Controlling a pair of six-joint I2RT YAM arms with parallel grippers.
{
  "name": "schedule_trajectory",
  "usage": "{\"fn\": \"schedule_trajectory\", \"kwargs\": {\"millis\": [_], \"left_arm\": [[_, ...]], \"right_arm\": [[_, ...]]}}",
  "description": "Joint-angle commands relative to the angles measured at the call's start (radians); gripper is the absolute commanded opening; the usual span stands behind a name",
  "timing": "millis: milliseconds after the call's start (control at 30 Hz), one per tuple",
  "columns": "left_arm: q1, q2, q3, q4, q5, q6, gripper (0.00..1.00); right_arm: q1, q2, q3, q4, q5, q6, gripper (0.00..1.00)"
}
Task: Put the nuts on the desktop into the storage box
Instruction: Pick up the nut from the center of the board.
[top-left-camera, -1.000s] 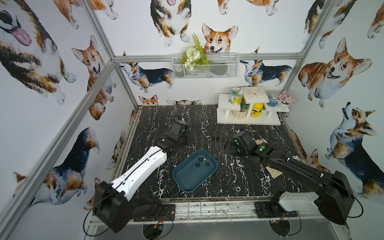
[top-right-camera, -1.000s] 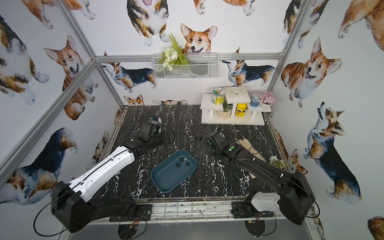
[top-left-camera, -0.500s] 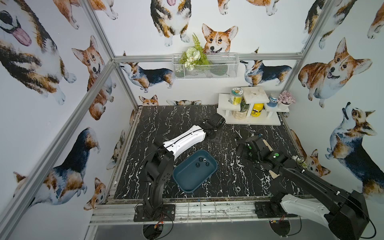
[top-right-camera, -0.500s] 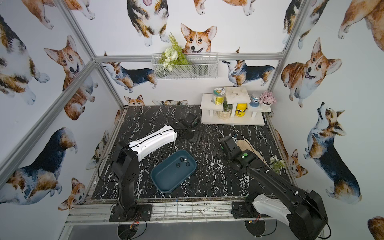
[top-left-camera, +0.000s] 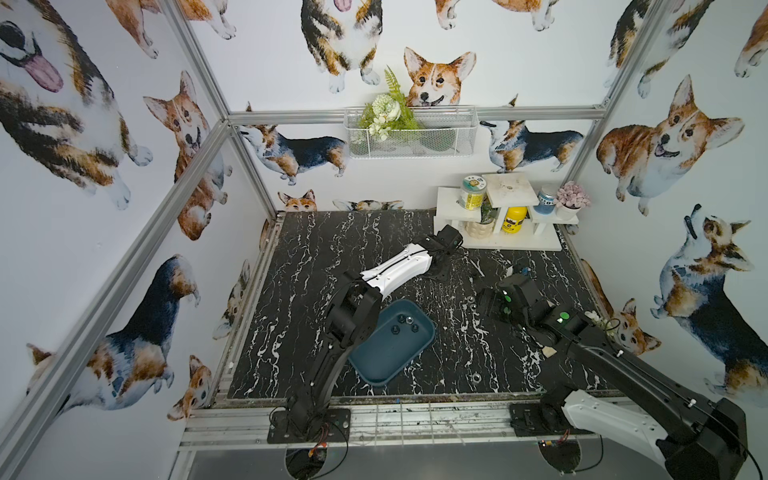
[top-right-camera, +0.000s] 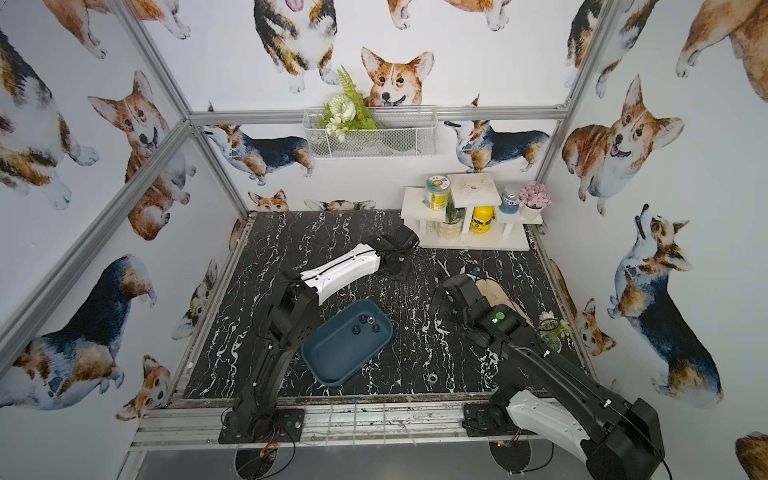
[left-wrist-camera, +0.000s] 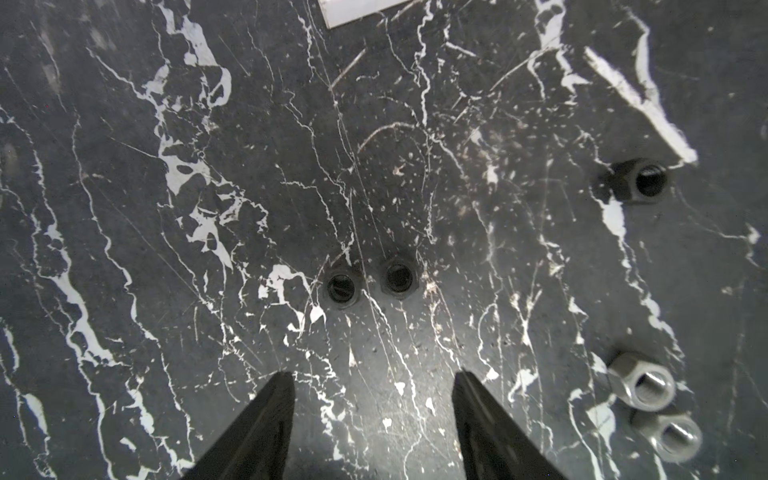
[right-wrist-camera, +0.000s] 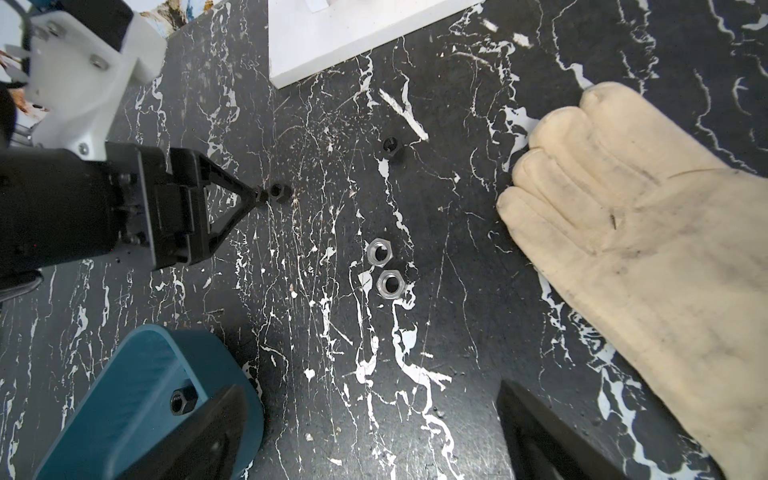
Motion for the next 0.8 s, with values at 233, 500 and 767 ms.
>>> {"fn": "schedule_trajectory", "kwargs": {"millis": [233,500,767], "left_arm": [[0.032,0.099,0.073,-0.051,-0.008,-0.034,0.59],[0.056,0.156,0.114,-0.072,0.019,-0.055,0.52],[0.071,0.177,0.108,-0.071,0.062,-0.069,0.45]], "right_arm": [[0.0,0.008,-0.002,-0.005,-0.027,-0.006,1.0],[0.0,0.025,0.014,0.006,-0.034,-0.001,1.0],[0.0,0.054,0.037,0.008,-0.041,-0.005,1.0]]}}
